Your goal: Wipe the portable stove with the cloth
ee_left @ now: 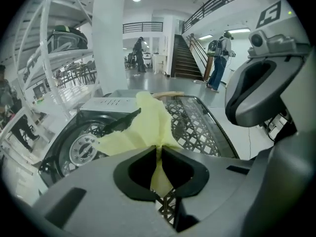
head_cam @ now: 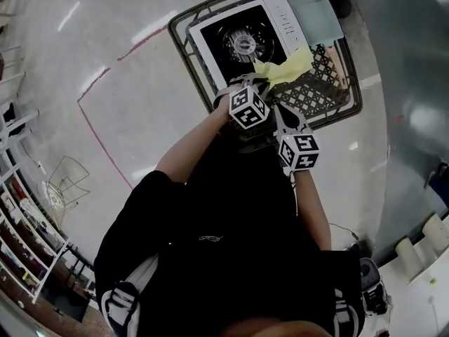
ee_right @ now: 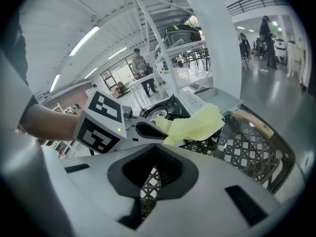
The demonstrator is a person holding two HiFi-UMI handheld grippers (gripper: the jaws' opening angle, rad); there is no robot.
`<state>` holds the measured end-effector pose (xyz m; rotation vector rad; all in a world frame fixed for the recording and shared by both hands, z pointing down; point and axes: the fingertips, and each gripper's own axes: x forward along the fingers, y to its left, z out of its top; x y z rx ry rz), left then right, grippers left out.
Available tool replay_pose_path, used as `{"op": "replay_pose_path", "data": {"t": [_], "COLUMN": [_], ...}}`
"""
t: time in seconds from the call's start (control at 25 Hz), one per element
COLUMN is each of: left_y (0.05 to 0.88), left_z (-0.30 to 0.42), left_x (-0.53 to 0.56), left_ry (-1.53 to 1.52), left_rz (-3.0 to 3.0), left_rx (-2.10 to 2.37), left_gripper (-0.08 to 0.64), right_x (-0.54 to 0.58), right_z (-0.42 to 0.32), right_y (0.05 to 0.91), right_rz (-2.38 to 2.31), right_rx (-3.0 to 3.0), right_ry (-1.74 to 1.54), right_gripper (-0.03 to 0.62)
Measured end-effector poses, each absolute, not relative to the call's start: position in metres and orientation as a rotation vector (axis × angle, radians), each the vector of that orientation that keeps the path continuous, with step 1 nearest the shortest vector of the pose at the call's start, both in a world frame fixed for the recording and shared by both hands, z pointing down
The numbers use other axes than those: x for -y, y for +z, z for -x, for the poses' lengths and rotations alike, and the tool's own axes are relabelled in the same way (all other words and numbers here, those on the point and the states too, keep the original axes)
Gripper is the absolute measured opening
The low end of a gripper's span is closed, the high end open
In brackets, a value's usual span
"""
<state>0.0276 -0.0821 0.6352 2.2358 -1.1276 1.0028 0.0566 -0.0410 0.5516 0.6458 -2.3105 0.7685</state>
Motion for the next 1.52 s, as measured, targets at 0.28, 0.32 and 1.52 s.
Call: {"op": "replay_pose_path", "data": {"t": [0.28,0.32,1.52], "left_y": [0.642,0.642,0.652], "left_z": [-0.016,-0.015,0.041], "left_x": [0.06,0.056,-0.025], "left_ry": [0.984,0.986,0.8], "left_rz": [-2.189,-2.186,-2.008], "left_rx": [1.159,1.161,1.293], "left_gripper": [0.049,0.049,0.049], "right_x": [0.037,0.036,-0.021], "right_z": [-0.051,-0.05,0.016], "right_y": [0.549,0.548,0.547], "right_rz": [-0.621,-0.619,-0.378], "right_rx": [2.312,2.312,2.291], "right_ry": [0.735,0.732,0.604], "right_gripper": [0.006,0.005,0.005]}}
